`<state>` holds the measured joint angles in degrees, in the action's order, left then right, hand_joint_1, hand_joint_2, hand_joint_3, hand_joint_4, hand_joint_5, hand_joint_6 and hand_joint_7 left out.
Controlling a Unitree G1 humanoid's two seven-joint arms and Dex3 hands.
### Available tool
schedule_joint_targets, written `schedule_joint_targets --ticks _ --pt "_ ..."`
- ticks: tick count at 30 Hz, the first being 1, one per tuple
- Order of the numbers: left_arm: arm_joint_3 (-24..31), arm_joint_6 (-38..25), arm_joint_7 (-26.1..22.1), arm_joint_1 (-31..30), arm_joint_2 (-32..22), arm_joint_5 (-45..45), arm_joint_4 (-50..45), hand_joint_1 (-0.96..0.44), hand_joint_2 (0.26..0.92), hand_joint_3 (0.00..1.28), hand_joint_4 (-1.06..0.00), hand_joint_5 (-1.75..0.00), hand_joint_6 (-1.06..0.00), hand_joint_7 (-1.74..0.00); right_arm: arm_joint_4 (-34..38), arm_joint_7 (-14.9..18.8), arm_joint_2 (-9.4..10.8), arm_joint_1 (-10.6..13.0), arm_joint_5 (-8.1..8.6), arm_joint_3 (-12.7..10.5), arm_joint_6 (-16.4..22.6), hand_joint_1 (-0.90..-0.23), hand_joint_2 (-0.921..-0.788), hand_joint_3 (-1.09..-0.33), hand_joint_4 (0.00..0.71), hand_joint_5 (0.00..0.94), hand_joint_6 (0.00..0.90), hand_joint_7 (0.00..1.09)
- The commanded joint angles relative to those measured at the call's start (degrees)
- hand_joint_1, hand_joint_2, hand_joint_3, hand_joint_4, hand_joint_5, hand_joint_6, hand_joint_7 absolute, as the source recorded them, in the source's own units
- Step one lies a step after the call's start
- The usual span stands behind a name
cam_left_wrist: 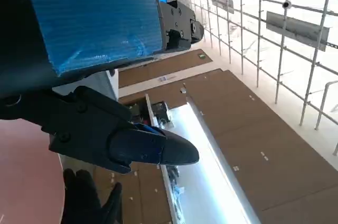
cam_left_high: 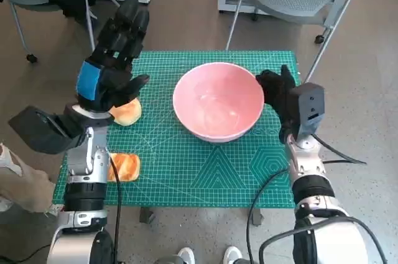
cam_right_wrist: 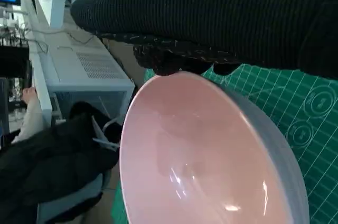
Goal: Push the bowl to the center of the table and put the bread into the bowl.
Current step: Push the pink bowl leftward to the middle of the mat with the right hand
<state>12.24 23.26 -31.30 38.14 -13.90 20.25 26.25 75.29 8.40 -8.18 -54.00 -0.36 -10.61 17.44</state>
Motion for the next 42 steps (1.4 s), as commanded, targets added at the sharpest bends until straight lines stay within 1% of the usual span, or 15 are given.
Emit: schedule_joint_targets --ticks 1,8,14,34,42 --pt "0.0 0.0 0.2 0.0 -0.5 -0.6 -0.2 -0.70 0.921 0.21 -0.06 0.00 -0.17 -0.01 0.5 0.6 0.7 0.1 -0.47 0.4 -0.4 -0.724 -0.921 -0.834 0.165 0.008 0.071 0.29" --pt "0.0 -0.1 0.4 -0.1 -0.5 -0.6 -0.3 -0.70 0.921 0.21 -0.06 0.00 -0.17 -0.01 0.5 0.8 1.1 0.2 -0.71 0.9 0.1 -0.712 -0.921 -0.835 0.164 0.006 0.074 0.29" --pt "0.0 0.1 0.6 -0.1 -0.4 -0.6 -0.1 -0.70 0.921 0.21 -0.06 0.00 -0.18 -0.01 0.5 1.1 1.4 0.2 -0.48 1.1 0.2 -0.706 -0.921 -0.834 0.164 0.005 0.074 0.30" --pt "-0.1 0.6 0.6 0.0 -0.4 -0.8 0.5 -0.70 0.921 0.23 -0.06 0.00 -0.18 -0.01 0.4 1.5 2.1 -0.5 -0.72 1.9 0.1 -0.691 -0.921 -0.833 0.163 0.002 0.067 0.30" --pt "-0.1 0.4 0.6 0.0 -0.3 -0.8 0.6 -0.70 0.921 0.23 -0.06 0.00 -0.17 -0.01 0.3 1.6 1.9 -0.5 -0.85 2.1 0.4 -0.687 -0.921 -0.834 0.163 0.002 0.063 0.30"
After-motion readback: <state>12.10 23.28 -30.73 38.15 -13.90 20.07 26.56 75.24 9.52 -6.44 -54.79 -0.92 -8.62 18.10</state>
